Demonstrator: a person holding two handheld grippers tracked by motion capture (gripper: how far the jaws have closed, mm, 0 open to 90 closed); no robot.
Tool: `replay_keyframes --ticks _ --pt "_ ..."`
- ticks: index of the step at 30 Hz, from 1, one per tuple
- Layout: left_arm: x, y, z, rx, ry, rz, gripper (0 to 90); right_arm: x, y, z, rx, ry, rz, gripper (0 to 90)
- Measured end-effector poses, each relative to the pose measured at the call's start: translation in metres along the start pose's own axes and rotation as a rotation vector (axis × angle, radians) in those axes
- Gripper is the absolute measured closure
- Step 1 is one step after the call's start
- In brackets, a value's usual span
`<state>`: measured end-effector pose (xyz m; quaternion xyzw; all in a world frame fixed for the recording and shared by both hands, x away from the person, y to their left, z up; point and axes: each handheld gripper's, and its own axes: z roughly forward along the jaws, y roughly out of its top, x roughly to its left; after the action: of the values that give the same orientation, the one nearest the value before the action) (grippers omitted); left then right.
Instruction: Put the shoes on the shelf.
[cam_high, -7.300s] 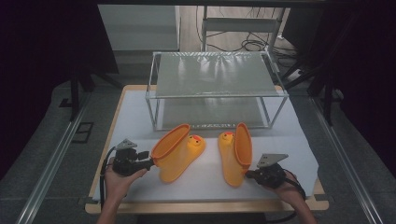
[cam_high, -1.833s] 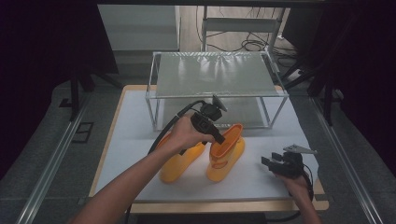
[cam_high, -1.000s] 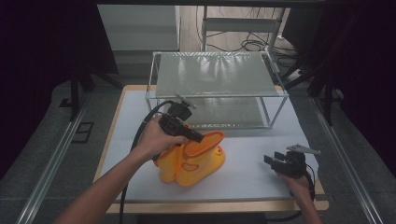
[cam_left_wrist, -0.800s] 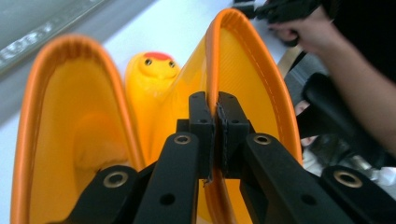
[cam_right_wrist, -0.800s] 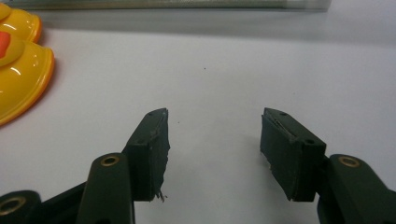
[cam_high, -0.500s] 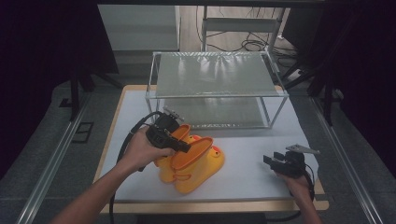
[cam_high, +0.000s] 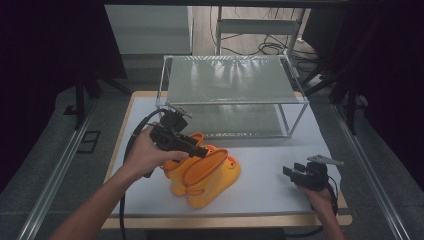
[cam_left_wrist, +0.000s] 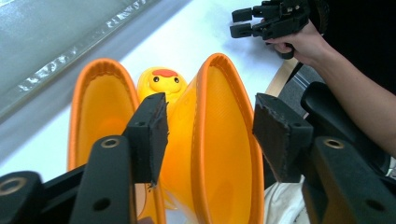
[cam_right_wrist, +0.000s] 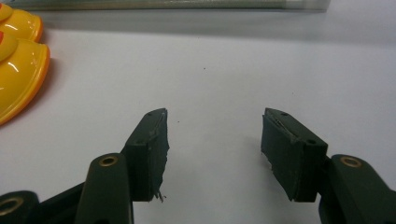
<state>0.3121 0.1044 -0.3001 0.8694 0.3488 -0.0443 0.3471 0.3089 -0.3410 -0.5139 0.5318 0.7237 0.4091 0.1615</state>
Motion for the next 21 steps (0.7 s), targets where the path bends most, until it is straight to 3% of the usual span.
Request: replay_keyframes --ticks 4,11,17,21 --pt "0.006 -0.001 -0.001 0.016 0.013 -0.016 39.5 -0.002 0.0 -0.002 -0.008 -0.004 0.01 41.0" --pt "0.015 -0.007 0.015 0.115 0.032 -0.019 34.3 -0.005 0.0 -0.003 -0.006 -0.007 0.028 41.0" --pt "0.011 -0.005 0.036 0.174 0.045 -0.004 31.2 -0.007 0.0 -0.004 -0.01 -0.013 0.031 41.0" --pt "0.008 -0.003 0.046 0.195 0.067 0.003 34.2 -0.008 0.0 -0.005 -0.014 -0.017 0.041 41.1"
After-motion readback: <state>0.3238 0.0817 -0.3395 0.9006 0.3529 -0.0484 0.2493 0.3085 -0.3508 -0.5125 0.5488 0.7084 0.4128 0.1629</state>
